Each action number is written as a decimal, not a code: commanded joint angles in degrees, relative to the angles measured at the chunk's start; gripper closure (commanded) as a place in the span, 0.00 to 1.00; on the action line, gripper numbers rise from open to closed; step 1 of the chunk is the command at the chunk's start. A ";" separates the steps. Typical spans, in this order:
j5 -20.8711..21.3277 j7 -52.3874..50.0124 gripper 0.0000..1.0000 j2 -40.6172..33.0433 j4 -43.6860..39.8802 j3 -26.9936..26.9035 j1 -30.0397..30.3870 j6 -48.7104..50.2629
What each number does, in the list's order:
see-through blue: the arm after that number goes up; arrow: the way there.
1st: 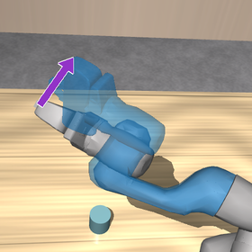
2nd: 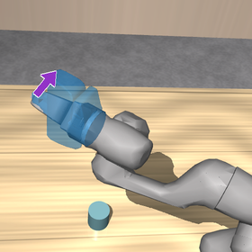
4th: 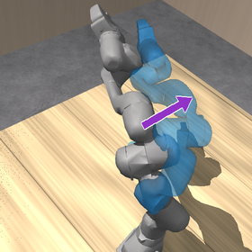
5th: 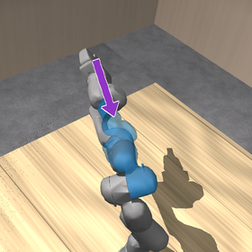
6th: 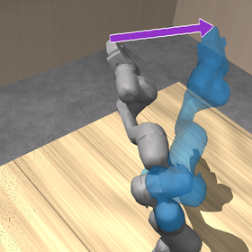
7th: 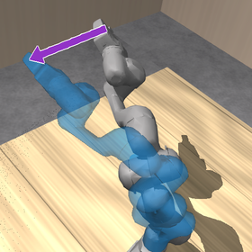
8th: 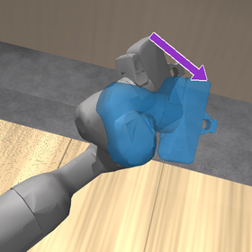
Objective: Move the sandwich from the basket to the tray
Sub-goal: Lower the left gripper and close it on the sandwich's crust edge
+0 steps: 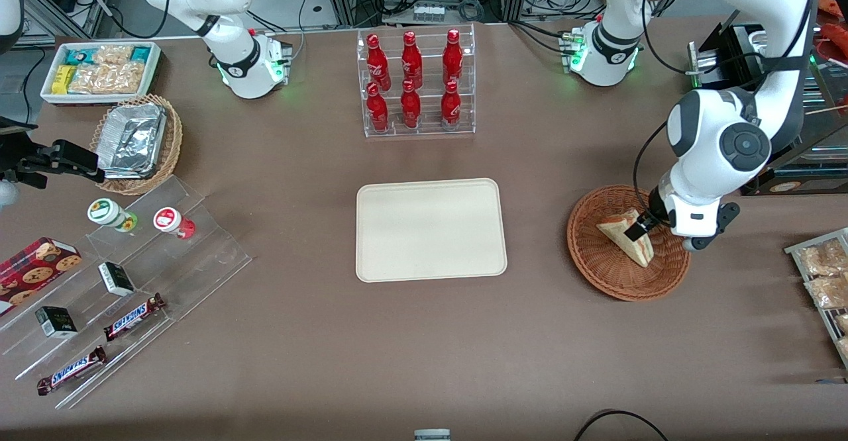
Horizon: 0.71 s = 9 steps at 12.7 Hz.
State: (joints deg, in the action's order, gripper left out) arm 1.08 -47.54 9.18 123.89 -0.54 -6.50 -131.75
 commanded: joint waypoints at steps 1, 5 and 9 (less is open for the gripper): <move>-0.73 -1.33 0.00 1.01 0.39 -0.17 -0.35 -1.84; -0.64 -1.33 0.00 2.94 2.23 -0.17 -0.53 -5.88; -0.73 -1.33 0.00 4.70 2.93 -0.17 -0.44 -7.65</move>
State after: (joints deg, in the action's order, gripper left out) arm 0.98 -48.10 13.74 125.96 -0.51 -6.56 -138.04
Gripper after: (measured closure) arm 0.000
